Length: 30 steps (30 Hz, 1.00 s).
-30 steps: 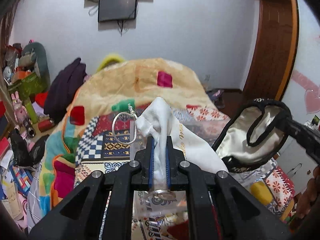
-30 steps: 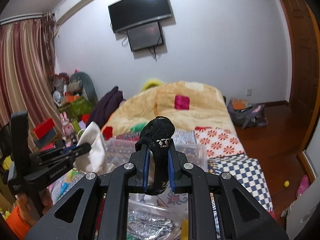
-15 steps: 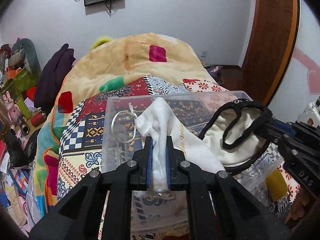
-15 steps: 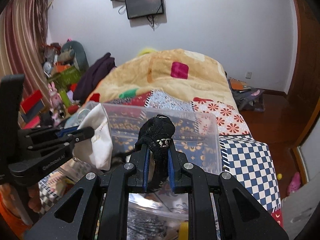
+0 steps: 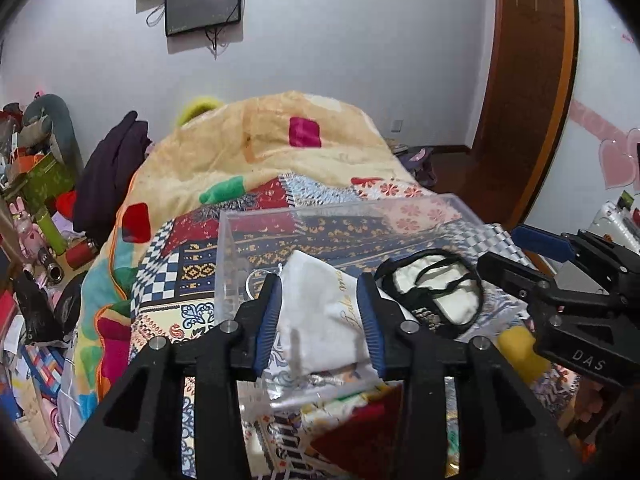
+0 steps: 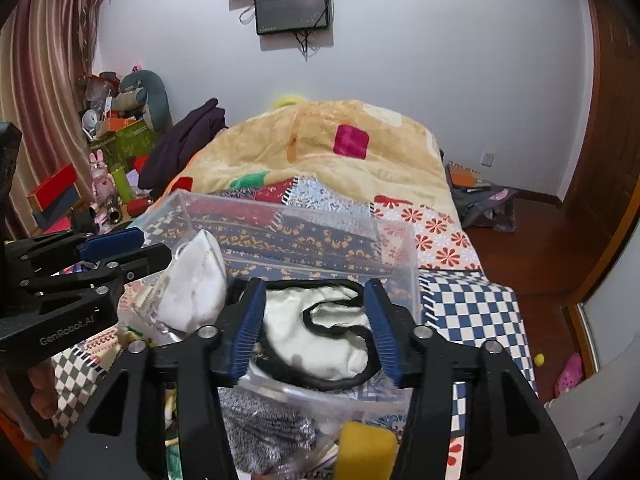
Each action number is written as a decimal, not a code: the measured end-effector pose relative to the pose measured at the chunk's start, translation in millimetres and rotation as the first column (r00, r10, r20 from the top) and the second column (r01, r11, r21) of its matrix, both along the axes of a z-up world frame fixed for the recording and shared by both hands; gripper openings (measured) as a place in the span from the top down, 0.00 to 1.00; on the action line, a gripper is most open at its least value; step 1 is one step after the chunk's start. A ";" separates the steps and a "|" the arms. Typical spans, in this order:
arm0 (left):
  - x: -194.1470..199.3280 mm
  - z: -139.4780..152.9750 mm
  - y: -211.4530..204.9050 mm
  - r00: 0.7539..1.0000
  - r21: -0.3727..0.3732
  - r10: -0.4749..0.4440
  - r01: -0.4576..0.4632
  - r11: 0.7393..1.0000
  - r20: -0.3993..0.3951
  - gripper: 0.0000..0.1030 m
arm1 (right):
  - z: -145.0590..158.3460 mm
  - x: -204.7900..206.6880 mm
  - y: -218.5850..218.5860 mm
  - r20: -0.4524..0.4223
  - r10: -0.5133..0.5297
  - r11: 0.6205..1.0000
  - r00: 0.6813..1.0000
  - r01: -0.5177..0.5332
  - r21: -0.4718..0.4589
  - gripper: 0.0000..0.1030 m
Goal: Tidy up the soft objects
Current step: 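Grasp white cloth bag with left tool while right tool grasps black eye mask, drop both into box, then grasp red pouch with left tool while right tool grasps yellow sponge, place both in box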
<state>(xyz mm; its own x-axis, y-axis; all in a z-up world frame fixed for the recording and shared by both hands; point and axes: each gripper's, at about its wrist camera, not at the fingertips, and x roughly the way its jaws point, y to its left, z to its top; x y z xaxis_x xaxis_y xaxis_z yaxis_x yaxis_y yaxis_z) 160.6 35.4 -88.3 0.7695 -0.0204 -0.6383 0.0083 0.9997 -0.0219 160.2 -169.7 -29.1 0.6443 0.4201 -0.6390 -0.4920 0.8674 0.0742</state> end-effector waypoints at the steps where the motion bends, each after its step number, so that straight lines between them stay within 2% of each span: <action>1: -3.9 4.0 -0.3 1.000 -0.005 -0.004 0.004 1.000 0.012 0.58 | 3.4 -2.7 -0.8 0.010 -0.003 1.000 1.000 0.003 0.002 0.43; 6: -31.9 28.0 -5.6 0.995 -0.018 -0.016 0.018 1.000 0.096 0.40 | 23.0 -20.4 -10.3 0.074 -0.007 1.000 0.997 0.005 0.014 0.36; 7: -36.9 31.2 -6.8 0.994 -0.020 -0.018 0.021 1.000 0.108 0.37 | 26.1 -23.4 -11.5 0.084 -0.010 1.000 0.996 0.009 0.018 0.32; 10: -50.6 34.8 -11.1 0.991 -0.029 -0.030 0.034 0.999 0.128 0.32 | 33.2 -33.4 -21.6 0.115 -0.020 1.000 0.993 0.018 0.024 0.27; 14: -59.7 25.0 -14.7 0.993 -0.027 -0.035 0.038 0.999 0.115 0.30 | 30.4 -44.2 -31.7 0.120 -0.033 0.999 0.992 0.032 0.009 0.21; 18: -64.7 0.5 -17.8 0.998 -0.041 -0.037 0.040 0.998 0.057 0.30 | 9.4 -51.1 -40.6 0.079 -0.039 0.999 0.996 0.042 -0.034 0.21; 26: -70.6 -41.8 -16.0 0.998 -0.072 -0.036 0.032 0.997 -0.050 0.31 | -48.4 -38.7 -53.4 -0.112 -0.060 0.997 0.992 0.055 -0.047 0.21; 28: -72.3 -47.4 -15.7 0.998 -0.076 -0.035 0.031 0.997 -0.059 0.35 | -60.4 -34.4 -53.0 -0.156 -0.055 0.998 0.986 0.048 -0.045 0.22; 30: -73.2 -52.4 -15.1 0.997 -0.082 -0.039 0.033 0.996 -0.069 0.43 | -68.6 -30.6 -51.8 -0.181 -0.051 0.998 0.982 0.043 -0.047 0.29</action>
<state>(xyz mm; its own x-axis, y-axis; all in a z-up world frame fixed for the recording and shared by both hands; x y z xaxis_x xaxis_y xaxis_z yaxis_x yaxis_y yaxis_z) 87.3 20.3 -140.6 0.7202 -0.1010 -0.6864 0.0398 0.9937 -0.1044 129.7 -221.5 -97.7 0.5339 0.3618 -0.7642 -0.4326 0.8935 0.1208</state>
